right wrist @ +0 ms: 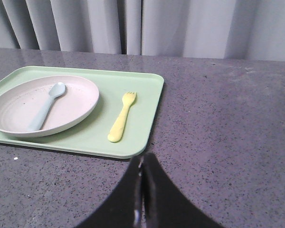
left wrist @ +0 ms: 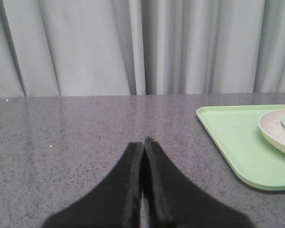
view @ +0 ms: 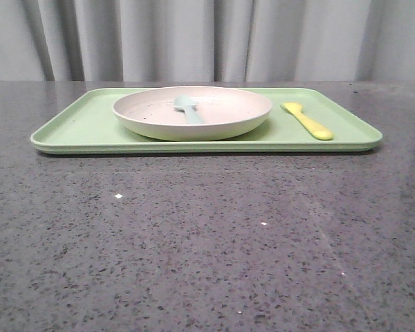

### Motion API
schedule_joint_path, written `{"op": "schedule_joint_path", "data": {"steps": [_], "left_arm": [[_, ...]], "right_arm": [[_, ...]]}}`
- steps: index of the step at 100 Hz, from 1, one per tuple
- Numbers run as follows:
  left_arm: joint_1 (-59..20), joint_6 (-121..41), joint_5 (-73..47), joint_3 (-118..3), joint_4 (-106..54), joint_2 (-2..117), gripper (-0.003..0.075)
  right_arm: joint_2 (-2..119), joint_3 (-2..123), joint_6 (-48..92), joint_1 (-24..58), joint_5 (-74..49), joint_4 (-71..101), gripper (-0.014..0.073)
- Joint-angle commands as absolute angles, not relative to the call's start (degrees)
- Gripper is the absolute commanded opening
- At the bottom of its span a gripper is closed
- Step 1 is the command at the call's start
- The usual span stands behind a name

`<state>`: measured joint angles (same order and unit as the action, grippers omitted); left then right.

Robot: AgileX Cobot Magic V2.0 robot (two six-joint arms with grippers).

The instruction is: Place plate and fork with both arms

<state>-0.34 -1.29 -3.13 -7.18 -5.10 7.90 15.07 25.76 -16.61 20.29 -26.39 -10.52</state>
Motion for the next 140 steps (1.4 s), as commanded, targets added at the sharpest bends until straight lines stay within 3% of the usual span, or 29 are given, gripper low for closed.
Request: {"op": "schedule_joint_path", "data": {"steps": [1,30,140], "left_arm": [[-0.5,0.8,2.4,-6.3,-4.5,7.2,-0.002],[0.0,0.8,1.1,0.8,-4.9,-2.4,-0.002],[0.8,0.8,0.0,0.7,-4.9,-2.0,-0.002]], "right_arm": [[15.5,27.1,-16.6,20.1,-21.9,-11.5,-0.0069],[15.5,27.1,-16.6,20.1,-22.0,-11.5,-0.0069],[15.6,27.1,-16.6,20.1,-22.3,-11.5,-0.0069]]}}
